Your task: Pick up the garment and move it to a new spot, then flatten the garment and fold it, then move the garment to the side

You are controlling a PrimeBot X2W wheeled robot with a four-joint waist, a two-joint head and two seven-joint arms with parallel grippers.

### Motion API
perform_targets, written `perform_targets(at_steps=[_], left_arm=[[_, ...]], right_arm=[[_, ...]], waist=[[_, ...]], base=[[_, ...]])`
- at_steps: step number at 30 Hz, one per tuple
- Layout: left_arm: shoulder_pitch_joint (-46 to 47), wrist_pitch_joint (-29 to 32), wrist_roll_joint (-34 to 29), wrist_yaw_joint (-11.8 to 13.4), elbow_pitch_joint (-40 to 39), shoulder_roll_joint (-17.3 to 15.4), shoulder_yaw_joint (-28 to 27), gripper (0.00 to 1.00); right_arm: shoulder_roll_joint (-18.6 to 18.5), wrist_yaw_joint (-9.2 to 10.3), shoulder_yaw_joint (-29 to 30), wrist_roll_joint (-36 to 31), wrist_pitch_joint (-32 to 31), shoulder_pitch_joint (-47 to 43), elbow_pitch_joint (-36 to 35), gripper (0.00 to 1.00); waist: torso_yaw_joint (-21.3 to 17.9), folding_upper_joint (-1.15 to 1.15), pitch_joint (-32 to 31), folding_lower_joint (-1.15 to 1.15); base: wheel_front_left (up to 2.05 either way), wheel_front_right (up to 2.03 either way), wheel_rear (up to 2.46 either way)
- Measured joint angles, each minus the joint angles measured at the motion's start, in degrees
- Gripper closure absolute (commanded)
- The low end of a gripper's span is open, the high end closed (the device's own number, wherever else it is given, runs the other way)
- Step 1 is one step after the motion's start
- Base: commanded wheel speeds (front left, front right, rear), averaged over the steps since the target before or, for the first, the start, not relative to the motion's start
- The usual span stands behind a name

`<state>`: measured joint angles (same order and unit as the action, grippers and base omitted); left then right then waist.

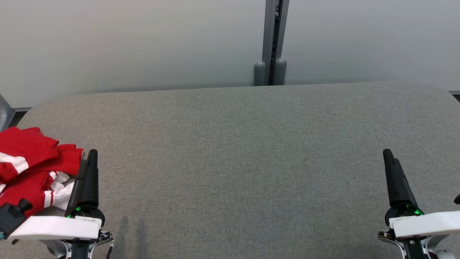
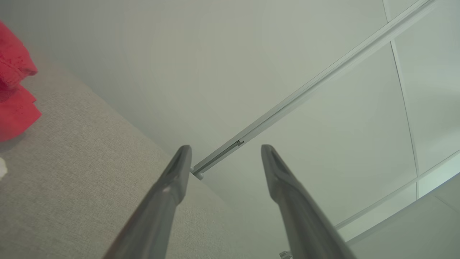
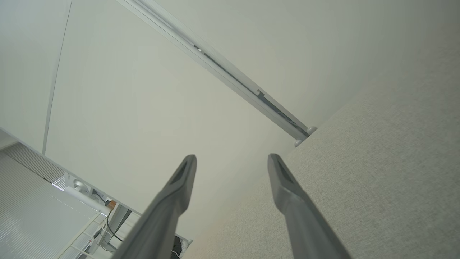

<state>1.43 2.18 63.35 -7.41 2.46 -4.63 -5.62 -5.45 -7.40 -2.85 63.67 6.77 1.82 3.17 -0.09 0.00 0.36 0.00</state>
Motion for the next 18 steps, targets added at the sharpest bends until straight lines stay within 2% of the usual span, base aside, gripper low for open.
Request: perform_targets(at_steps=[18], left_arm=[[-1.9, -4.6, -19.3, 0.0, -1.0, -0.6, 2.8, 0.00]], right_arm=[[-2.0, 0.00, -2.3, -21.2, 2.3, 0.5, -0.2, 0.00]], waist=[[-0.1, 0.00, -0.3, 0.00]], base=[[0.00, 0.00, 0.00]])
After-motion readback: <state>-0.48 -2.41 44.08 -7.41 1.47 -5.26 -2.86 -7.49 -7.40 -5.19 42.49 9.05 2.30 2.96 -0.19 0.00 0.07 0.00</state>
